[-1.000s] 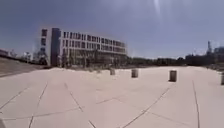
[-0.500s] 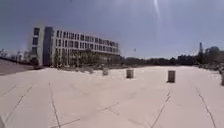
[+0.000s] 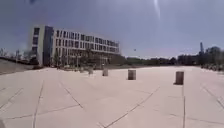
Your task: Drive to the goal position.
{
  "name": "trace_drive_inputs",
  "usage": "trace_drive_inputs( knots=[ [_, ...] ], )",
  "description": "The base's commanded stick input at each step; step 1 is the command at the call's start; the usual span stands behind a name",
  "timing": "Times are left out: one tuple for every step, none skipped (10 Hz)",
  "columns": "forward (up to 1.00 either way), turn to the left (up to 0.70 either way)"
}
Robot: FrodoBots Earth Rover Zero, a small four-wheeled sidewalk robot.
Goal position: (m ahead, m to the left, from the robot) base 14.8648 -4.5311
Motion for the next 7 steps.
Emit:
trace_drive_inputs(
  knots=[
    [0.85, -0.34],
    [0.85, -0.34],
    [0.85, -0.26],
    [0.85, 0.0],
    [0.85, 0.0],
    [0.85, 0.0],
    [0.85, 0.0]
  ],
)
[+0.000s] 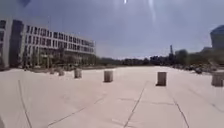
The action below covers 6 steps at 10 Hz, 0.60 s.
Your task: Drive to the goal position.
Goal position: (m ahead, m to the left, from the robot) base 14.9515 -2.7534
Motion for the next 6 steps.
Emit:
trace_drive_inputs(
  knots=[
    [0.85, 0.0],
    [0.85, 0.0],
    [0.85, 0.0],
    [0.85, -0.02],
    [0.85, -0.13],
    [0.85, -0.25]
  ],
)
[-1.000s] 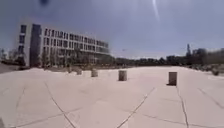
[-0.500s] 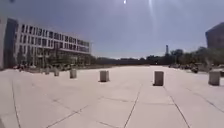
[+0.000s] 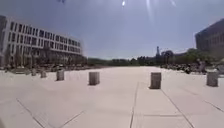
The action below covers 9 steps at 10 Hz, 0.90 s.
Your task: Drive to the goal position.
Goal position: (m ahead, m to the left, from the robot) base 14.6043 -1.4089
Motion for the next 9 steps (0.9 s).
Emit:
trace_drive_inputs(
  knots=[
    [0.85, -0.34],
    [0.85, -0.34],
    [0.85, -0.31],
    [0.85, -0.17],
    [0.85, -0.03],
    [0.85, -0.03],
    [0.85, -0.03],
    [0.85, -0.03],
    [0.85, -0.03]
  ],
)
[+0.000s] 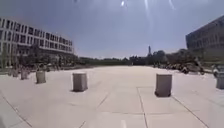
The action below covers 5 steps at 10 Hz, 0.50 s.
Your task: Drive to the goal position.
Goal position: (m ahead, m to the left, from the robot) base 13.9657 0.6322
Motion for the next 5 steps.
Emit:
trace_drive_inputs(
  knots=[
    [0.85, -0.03],
    [0.85, -0.12],
    [0.85, -0.34],
    [0.85, -0.34],
    [0.85, -0.34]
  ],
)
